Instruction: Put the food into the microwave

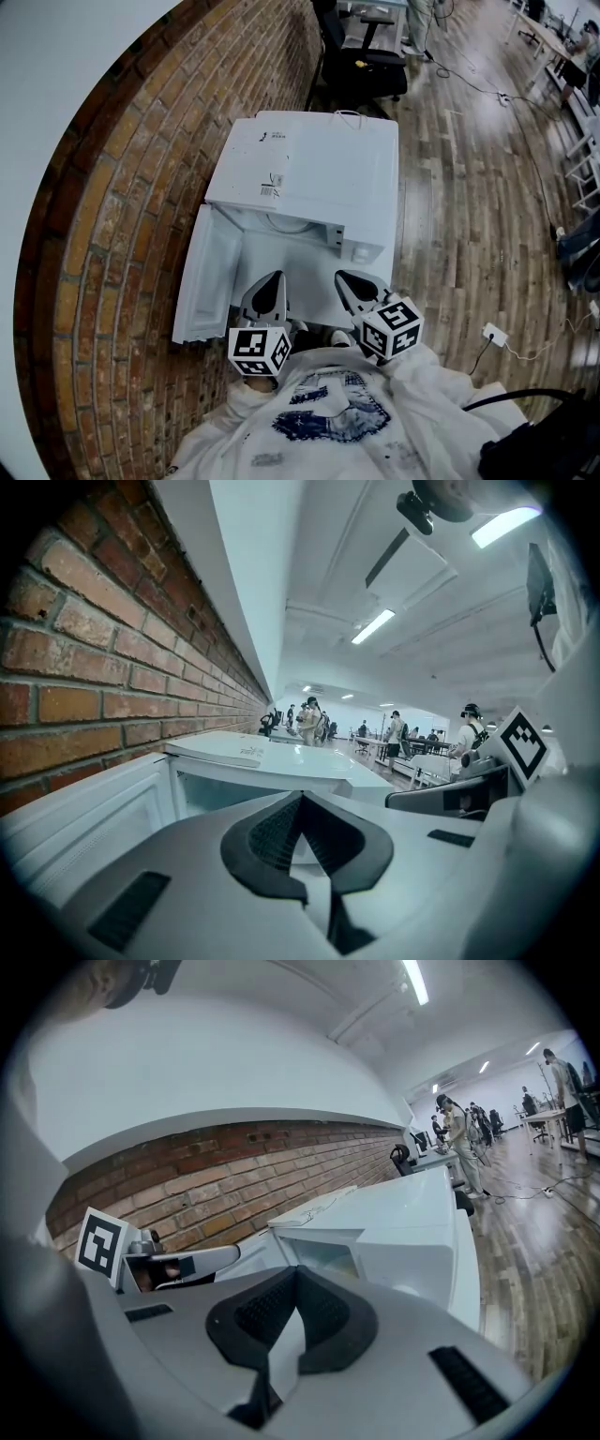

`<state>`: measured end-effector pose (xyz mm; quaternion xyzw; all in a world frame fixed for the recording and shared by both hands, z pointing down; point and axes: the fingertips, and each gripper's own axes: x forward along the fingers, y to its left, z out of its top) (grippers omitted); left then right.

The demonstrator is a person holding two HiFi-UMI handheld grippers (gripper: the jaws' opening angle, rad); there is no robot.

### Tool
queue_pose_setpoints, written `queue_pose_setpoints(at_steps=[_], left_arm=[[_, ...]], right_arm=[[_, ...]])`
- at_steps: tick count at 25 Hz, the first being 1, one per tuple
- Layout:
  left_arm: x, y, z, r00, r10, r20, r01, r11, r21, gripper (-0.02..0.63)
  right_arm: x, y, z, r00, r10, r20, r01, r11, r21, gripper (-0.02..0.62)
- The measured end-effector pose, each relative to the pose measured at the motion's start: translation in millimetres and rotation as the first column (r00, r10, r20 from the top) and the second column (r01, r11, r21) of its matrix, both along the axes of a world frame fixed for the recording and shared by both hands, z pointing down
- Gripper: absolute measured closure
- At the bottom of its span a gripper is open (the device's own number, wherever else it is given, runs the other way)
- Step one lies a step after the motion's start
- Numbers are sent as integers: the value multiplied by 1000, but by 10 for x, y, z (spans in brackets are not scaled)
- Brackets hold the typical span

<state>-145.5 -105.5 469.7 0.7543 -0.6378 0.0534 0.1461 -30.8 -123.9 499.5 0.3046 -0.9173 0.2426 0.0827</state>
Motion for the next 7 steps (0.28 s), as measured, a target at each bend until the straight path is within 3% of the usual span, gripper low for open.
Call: queue_pose_setpoints(at_steps=[7], left_arm=[[-2,-15,20,1000,0,-5,0,1000,-4,600]], right_arm=[[-10,-12,6,1000,0,4,0,1000,-1,581]])
